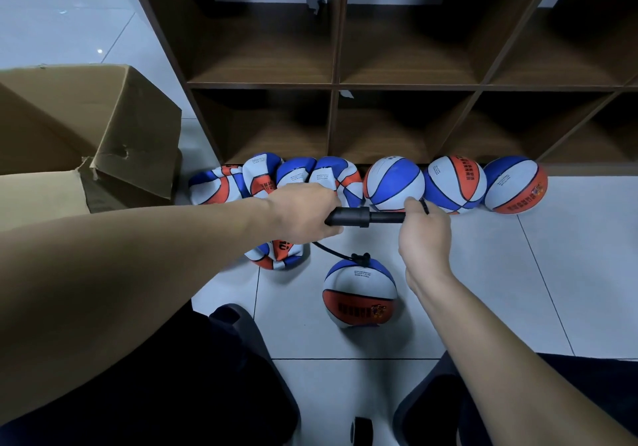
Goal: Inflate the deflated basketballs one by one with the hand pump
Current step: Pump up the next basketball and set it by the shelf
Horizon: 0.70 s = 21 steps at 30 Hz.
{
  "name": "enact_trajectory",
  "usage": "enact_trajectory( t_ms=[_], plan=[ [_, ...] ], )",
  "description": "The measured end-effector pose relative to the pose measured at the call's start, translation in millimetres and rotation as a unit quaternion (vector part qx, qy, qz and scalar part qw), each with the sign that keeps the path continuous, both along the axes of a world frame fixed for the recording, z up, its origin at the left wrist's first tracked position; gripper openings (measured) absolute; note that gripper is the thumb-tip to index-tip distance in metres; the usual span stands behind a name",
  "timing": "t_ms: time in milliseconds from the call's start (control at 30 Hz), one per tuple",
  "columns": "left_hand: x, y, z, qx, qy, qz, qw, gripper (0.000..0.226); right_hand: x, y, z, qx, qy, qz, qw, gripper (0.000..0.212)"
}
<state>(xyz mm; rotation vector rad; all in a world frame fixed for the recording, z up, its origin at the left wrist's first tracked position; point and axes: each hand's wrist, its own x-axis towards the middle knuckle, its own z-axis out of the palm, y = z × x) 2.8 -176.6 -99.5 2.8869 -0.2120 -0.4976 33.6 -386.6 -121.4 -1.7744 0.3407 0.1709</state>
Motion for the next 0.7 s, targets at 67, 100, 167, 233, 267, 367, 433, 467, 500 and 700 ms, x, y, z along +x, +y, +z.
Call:
enact_trajectory(
  t_ms=[67, 100, 167, 233, 267, 367, 433, 467, 500, 700],
  plan=[
    [0, -4, -1, 0.001, -0.003, -0.001, 1.000, 0.027, -5, 4, 0, -0.009, -0.010, 0.013, 1.000, 0.030],
    [0, -6, -1, 0.000, -0.006, -0.002, 1.000, 0.027, -7, 7, 0, -0.013, -0.012, 0.021, 1.000, 0.029],
    [1, -8, -2, -0.005, -0.010, -0.006, 1.000, 0.028, -12, 11, -2, -0.023, -0.013, 0.035, 0.999, 0.031],
    [1, -10, -2, -0.003, -0.015, -0.014, 1.000, 0.026, -17, 16, -2, -0.028, -0.008, 0.052, 0.998, 0.031],
    [1, -11, -3, 0.000, -0.015, -0.016, 1.000, 0.025, -19, 18, -3, -0.031, -0.006, 0.060, 0.998, 0.031],
    [1, -11, -5, 0.007, -0.007, -0.019, 1.000, 0.026, -22, 23, -7, -0.046, 0.005, 0.068, 0.997, 0.034],
    [1, -10, -4, 0.005, -0.004, -0.020, 1.000, 0.025, -19, 23, -7, -0.045, 0.012, 0.070, 0.996, 0.034],
    [2, -9, -4, 0.000, -0.004, -0.020, 1.000, 0.025, -18, 22, -6, -0.044, 0.014, 0.073, 0.996, 0.034],
    [3, -8, -4, -0.004, -0.004, -0.020, 1.000, 0.025, -16, 22, -5, -0.045, 0.015, 0.077, 0.996, 0.035],
    [5, -5, -7, -0.011, 0.007, -0.020, 1.000, 0.027, -15, 15, -1, -0.046, 0.011, 0.085, 0.995, 0.031]
  ],
)
